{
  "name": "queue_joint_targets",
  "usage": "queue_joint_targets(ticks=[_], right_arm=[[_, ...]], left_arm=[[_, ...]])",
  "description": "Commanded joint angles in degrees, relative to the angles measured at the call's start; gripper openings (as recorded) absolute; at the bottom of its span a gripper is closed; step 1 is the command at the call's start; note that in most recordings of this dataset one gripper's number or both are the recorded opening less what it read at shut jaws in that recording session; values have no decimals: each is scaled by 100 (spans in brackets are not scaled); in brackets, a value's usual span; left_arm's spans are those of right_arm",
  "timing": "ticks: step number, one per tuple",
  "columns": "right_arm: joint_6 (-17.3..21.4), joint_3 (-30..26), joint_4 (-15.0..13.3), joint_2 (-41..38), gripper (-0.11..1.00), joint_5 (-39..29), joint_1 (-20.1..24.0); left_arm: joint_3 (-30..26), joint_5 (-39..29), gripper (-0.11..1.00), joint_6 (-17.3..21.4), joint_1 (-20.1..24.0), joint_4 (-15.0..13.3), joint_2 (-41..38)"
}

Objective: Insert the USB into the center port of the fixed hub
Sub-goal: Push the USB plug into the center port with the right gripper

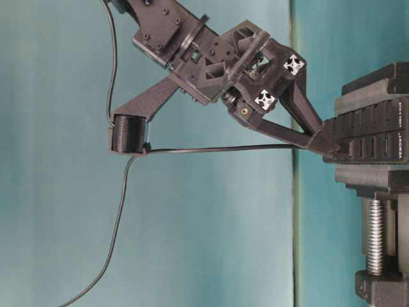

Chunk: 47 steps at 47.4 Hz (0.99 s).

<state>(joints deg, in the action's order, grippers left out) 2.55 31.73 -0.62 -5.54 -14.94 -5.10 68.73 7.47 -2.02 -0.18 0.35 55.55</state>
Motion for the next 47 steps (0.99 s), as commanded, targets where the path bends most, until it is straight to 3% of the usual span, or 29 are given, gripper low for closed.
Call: queue_joint_targets(ticks=[1, 47], right_arm=[[53, 9, 18, -70, 7, -141, 44], [44, 0, 18, -105, 7, -229, 44]], left_arm=[[-132, 35, 1, -9, 9, 9, -44], [-132, 35, 1, -9, 0, 9, -44]])
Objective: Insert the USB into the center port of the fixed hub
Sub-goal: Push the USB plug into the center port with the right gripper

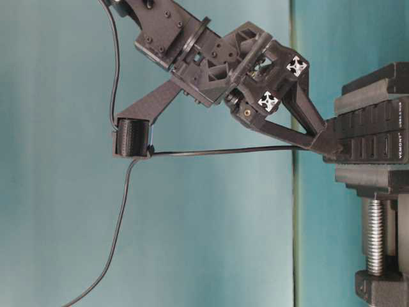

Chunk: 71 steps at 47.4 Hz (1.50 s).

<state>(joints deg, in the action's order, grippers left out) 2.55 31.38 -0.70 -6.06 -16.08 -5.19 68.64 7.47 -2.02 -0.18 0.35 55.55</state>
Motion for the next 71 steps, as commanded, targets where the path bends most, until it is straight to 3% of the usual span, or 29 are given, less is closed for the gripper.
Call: queue_joint_targets(ticks=[1, 44, 63, 71], right_arm=[[44, 35, 26, -53, 7, -114, 53], [44, 0, 26, -70, 7, -255, 53], [44, -272, 26, 53, 7, -167, 35], [44, -316, 26, 62, 12, -167, 35]], left_arm=[[-123, 35, 1, -9, 0, 9, -35], [-132, 35, 1, -70, 0, 18, -44], [-132, 35, 1, -62, 0, 9, -35], [-123, 35, 1, -62, 0, 9, -18]])
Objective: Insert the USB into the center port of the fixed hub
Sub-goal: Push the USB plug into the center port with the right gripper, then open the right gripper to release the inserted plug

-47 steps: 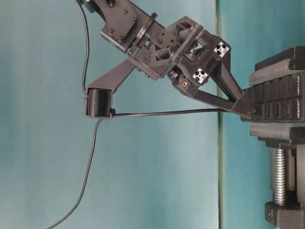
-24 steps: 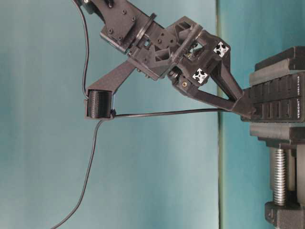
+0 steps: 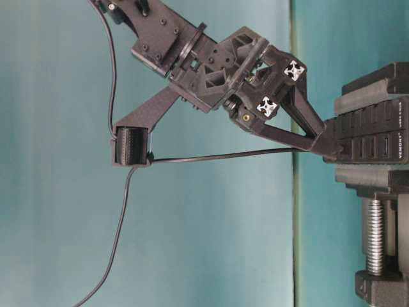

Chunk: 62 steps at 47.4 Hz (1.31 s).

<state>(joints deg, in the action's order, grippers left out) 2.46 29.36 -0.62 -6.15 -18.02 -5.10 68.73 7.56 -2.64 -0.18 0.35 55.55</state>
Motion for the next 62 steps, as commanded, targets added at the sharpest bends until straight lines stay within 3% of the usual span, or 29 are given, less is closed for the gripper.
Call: queue_joint_targets(ticks=[1, 9, 17, 22, 62], right_arm=[[53, -123, 9, 70, 13, 26, 35], [53, -149, 0, 97, 29, 9, 26], [53, -185, -9, 141, 53, 26, 26], [53, -202, -18, 158, 61, 26, 26], [53, 18, -35, 677, 61, 141, -9]], left_arm=[[-132, 18, 1, 0, 0, 9, -18], [-123, 26, 1, 0, 9, 9, -9], [-114, 26, 1, 0, 9, 9, 0], [-114, 26, 1, 0, 18, 9, 0], [-114, 26, 1, 0, 9, 9, 0]])
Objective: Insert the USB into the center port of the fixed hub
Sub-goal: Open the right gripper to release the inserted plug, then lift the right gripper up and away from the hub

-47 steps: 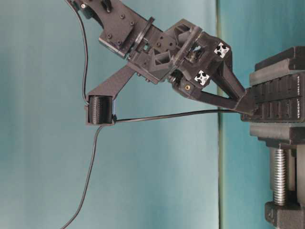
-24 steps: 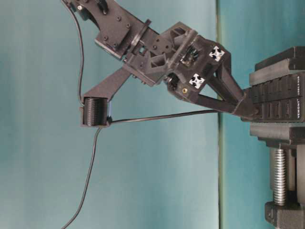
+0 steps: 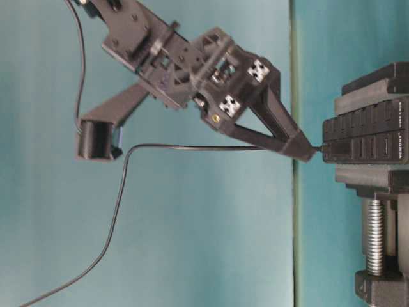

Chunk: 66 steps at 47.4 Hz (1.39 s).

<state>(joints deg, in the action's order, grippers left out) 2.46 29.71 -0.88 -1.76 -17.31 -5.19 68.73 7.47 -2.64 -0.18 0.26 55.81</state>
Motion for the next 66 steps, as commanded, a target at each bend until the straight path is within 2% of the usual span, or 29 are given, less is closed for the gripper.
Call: queue_joint_targets(ticks=[1, 33, 66], right_arm=[[53, 0, -9, 255, 61, 79, 0], [70, 466, 26, 817, 61, 668, 9], [70, 703, 35, 958, 62, 984, 53]], left_arm=[[-114, 26, 1, 0, 18, 18, -26], [-132, 35, 1, 0, 9, 18, -26], [-141, 35, 1, 0, 9, 18, -26]])
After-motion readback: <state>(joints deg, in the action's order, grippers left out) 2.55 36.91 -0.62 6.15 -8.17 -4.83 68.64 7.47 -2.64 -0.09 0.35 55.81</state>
